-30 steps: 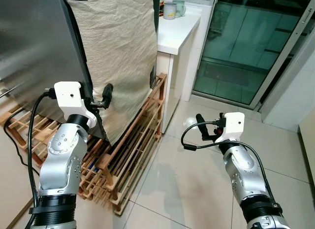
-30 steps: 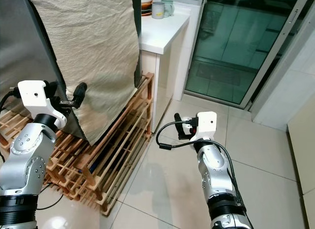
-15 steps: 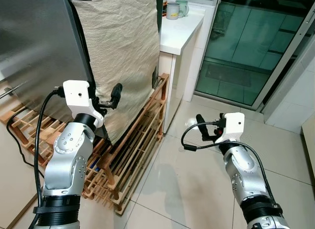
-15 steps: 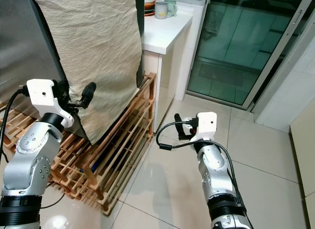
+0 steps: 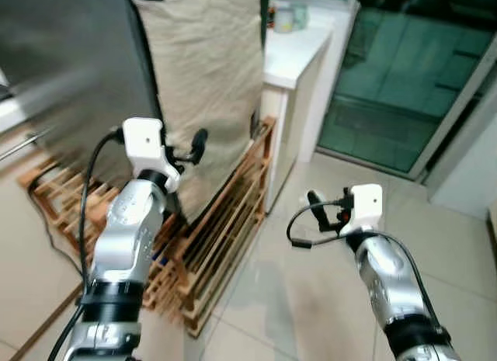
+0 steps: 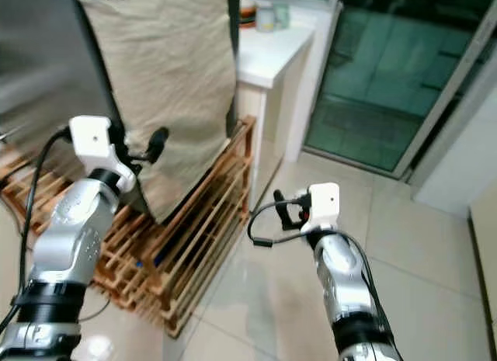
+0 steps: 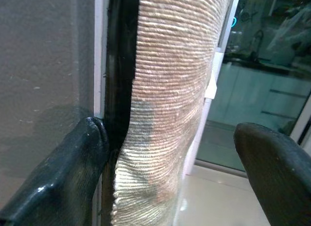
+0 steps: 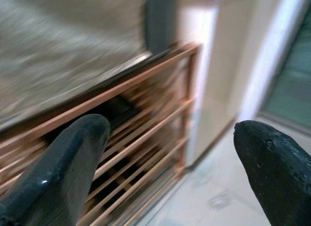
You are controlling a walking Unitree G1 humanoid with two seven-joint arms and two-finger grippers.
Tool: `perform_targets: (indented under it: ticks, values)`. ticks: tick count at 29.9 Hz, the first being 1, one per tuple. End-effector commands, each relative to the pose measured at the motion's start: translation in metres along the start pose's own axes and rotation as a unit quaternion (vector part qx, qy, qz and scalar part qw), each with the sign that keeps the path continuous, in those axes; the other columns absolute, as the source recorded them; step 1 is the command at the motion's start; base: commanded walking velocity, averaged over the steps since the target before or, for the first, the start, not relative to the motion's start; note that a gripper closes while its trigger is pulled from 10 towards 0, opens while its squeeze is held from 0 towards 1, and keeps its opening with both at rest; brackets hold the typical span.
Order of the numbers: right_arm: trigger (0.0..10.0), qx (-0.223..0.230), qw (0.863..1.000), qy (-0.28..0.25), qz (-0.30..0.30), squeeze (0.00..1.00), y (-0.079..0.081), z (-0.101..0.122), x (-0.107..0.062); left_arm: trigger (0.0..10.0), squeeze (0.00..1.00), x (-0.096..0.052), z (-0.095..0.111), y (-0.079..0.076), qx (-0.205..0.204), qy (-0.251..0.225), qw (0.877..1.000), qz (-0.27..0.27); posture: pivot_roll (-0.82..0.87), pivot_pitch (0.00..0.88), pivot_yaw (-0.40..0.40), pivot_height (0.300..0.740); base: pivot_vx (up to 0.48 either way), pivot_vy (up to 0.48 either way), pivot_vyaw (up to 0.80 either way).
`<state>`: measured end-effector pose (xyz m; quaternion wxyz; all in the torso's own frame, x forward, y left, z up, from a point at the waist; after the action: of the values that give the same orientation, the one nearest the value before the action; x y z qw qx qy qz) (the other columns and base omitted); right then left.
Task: Restocking fridge
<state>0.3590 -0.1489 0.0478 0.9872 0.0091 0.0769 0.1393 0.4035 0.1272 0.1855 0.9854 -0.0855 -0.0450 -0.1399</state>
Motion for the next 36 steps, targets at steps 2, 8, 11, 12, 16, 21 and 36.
perform_targets:
  ticks: [2, 8, 11, 12, 16, 21, 36]
  values:
    - [10.0, -0.009, 1.0, -0.001, 0.006, 0.0, 0.0, 0.003, -0.001, 10.0, 0.0, 0.015, 0.002, -0.075, -0.017, 0.004, 0.99, -0.142, -0.13, 0.0, 0.02, 0.74, 0.0, 0.0, 0.0]
    - [10.0, -0.008, 1.0, 0.007, 0.005, 0.0, -0.002, 0.0, -0.006, 10.0, 0.0, 0.011, 0.019, -0.162, -0.07, -0.024, 0.953, -0.295, -0.18, 0.0, 0.043, 0.74, 0.0, 0.0, 0.0]
    - [10.0, -0.008, 1.0, 0.014, 0.01, 0.0, -0.001, -0.003, -0.008, 10.0, 0.0, 0.006, 0.021, -0.179, -0.082, -0.026, 0.94, -0.33, -0.19, 0.0, 0.046, 0.74, 0.0, 0.0, 0.0]
    - [10.0, -0.008, 1.0, 0.016, 0.015, 0.0, 0.001, -0.004, -0.009, 10.0, 0.0, 0.003, 0.021, -0.185, -0.085, -0.025, 0.935, -0.342, -0.19, 0.0, 0.049, 0.74, 0.0, 0.0, 0.0]
    - [10.0, -0.006, 0.999, 0.021, 0.029, 0.0, 0.006, -0.006, -0.012, 10.0, 0.0, 0.003, 0.018, -0.173, -0.087, -0.021, 0.94, -0.33, -0.18, 0.0, 0.047, 0.74, 0.0, 0.0, 0.0]
    - [10.0, -0.014, 0.997, 0.034, 0.069, 0.0, 0.023, -0.011, -0.017, 10.0, 0.0, -0.002, 0.019, -0.136, -0.075, -0.024, 0.954, -0.288, -0.17, 0.0, 0.038, 0.74, 0.0, 0.0, 0.0]
    - [10.0, 0.006, 1.0, -0.021, 0.002, 0.0, 0.004, 0.031, 0.008, 10.0, 0.0, -0.097, -0.013, 0.034, -0.034, 0.015, 0.999, -0.018, -0.03, 0.0, -0.031, 0.74, 0.0, 0.0, 0.0]
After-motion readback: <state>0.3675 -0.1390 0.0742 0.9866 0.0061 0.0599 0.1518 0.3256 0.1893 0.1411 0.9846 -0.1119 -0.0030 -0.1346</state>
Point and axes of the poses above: a point about 5 cm out from each wrist's last joint towards the gripper, its own x axis pointing out of the wrist towards the gripper, its own z axis along the axis of the wrist's last joint, y = z × x, the point moved 6 cm from there along x, pointing out of the wrist towards the gripper, and after that the axes turned 2 degrees about -x, right-handed, at the moved point
